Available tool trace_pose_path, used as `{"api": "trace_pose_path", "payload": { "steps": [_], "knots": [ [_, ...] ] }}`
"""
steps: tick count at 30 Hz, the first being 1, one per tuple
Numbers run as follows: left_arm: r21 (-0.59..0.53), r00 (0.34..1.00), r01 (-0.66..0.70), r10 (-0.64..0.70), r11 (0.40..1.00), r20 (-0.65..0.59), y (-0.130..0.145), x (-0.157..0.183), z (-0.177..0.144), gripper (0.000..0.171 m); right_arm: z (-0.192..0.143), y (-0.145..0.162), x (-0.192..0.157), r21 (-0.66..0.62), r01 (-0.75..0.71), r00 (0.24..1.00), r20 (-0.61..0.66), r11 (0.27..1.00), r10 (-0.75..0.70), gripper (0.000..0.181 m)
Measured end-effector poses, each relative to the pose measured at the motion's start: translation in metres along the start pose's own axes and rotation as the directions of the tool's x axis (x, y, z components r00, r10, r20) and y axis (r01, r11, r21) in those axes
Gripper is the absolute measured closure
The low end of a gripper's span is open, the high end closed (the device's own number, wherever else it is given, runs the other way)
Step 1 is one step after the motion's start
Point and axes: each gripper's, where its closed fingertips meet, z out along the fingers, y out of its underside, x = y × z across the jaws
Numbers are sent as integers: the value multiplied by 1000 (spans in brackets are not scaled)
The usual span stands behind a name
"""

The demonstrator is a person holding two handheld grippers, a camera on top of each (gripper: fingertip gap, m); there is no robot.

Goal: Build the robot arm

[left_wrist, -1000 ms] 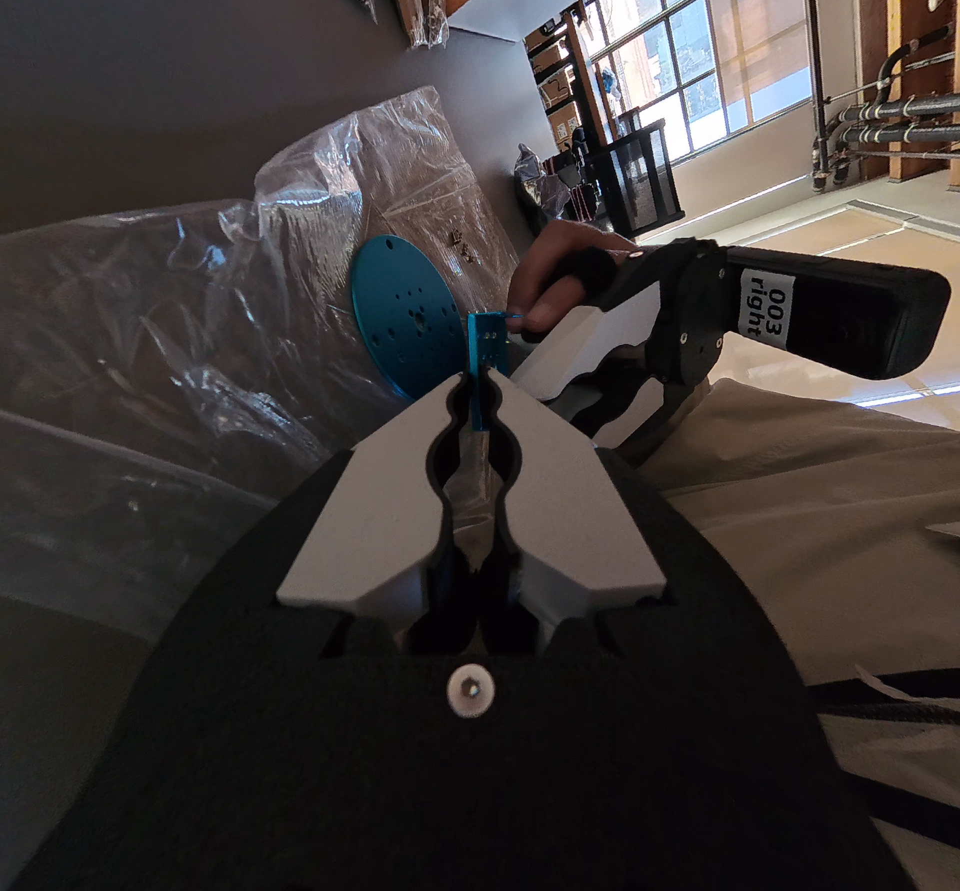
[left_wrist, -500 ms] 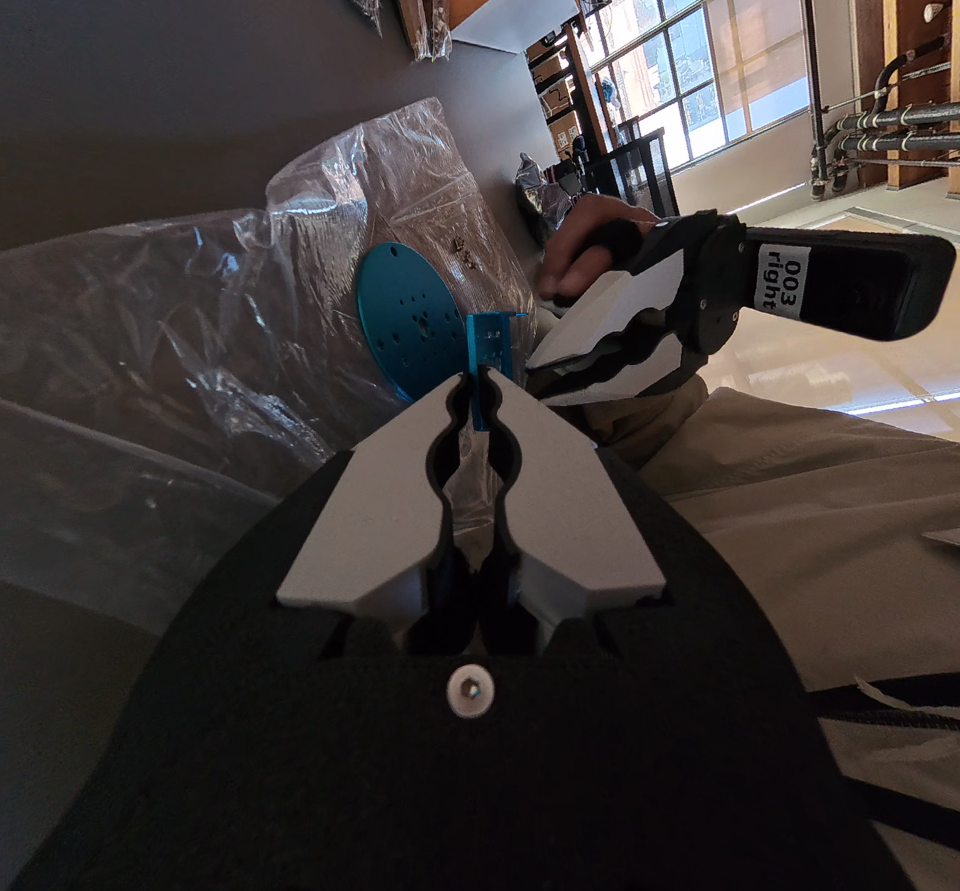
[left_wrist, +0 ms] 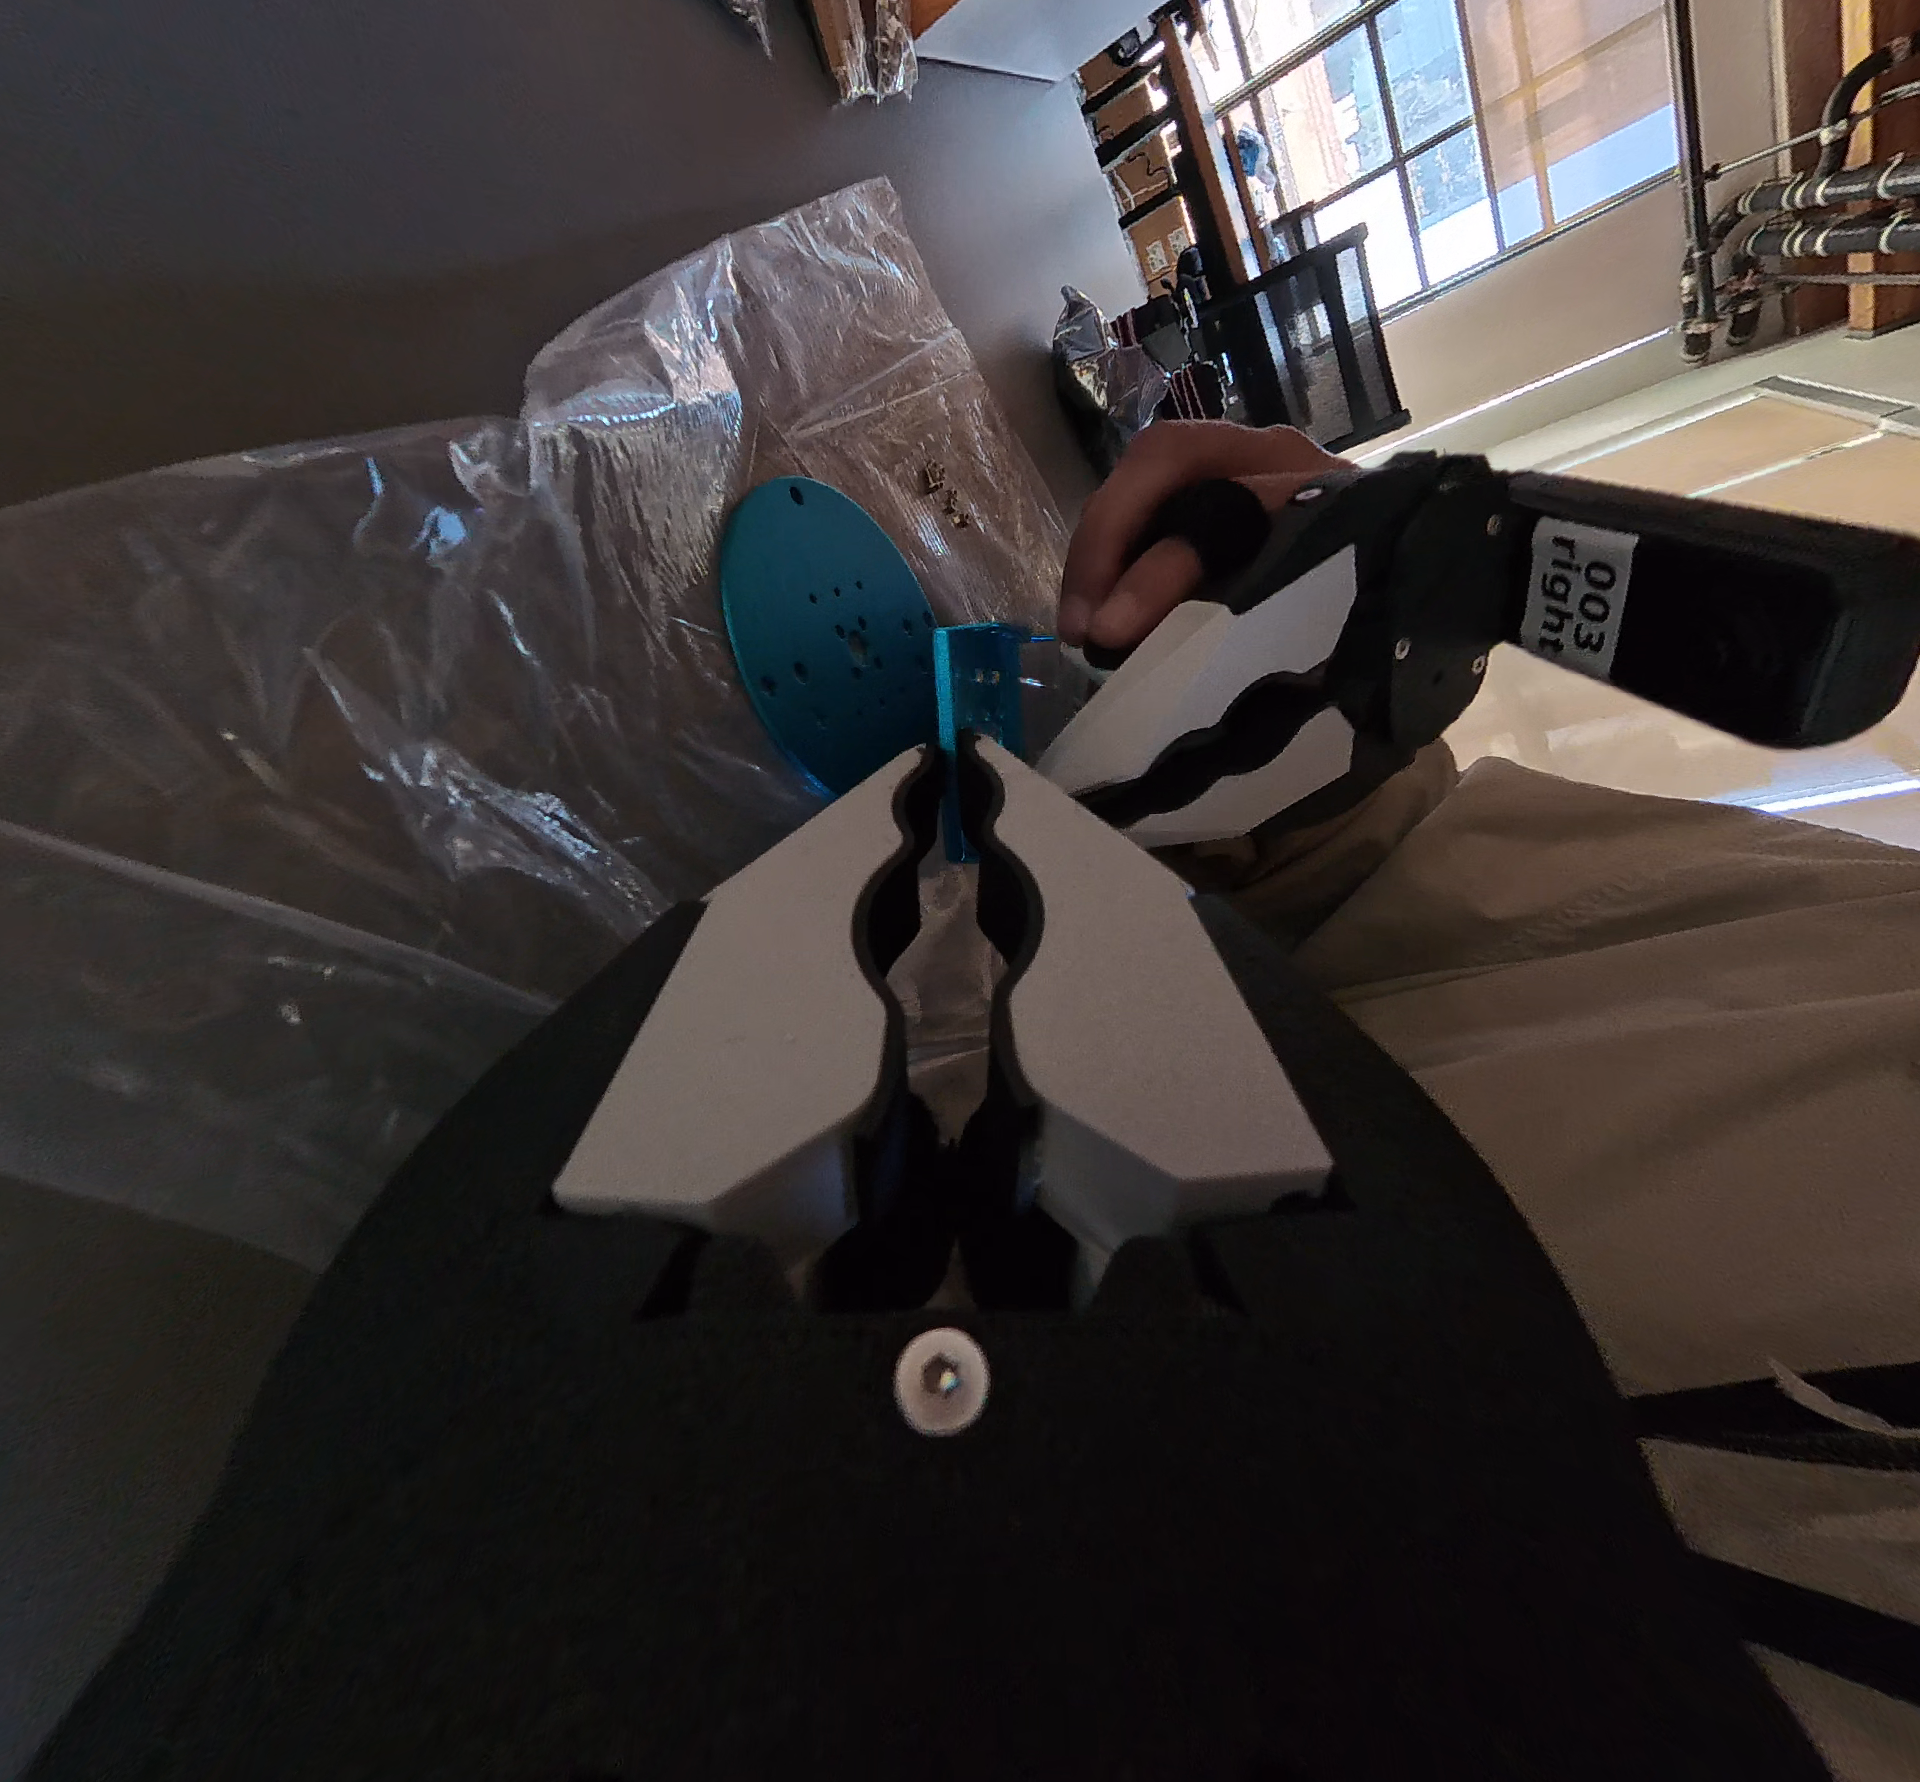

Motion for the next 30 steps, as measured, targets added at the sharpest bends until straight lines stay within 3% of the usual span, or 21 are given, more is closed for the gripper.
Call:
{"api": "trace_pose_path", "payload": {
  "steps": [15, 23, 30],
  "knots": [
    [6, 1000, -5, 5, 1000, 1, -1, 0, -1, 171, -13, -9, 6, 87, -71, 997, 24, 994, 69, 181],
    [18, 1000, -15, 15, 1000, -10, -3, 3, -1, 170, -1, 0, 0, -11, 27, 999, -17, 1000, -27, 172],
    [13, 1000, -20, 20, 1000, 3, -2, 1, 0, 170, -7, -9, -4, 63, -105, 992, 71, 992, 101, 171]
  ]
}}
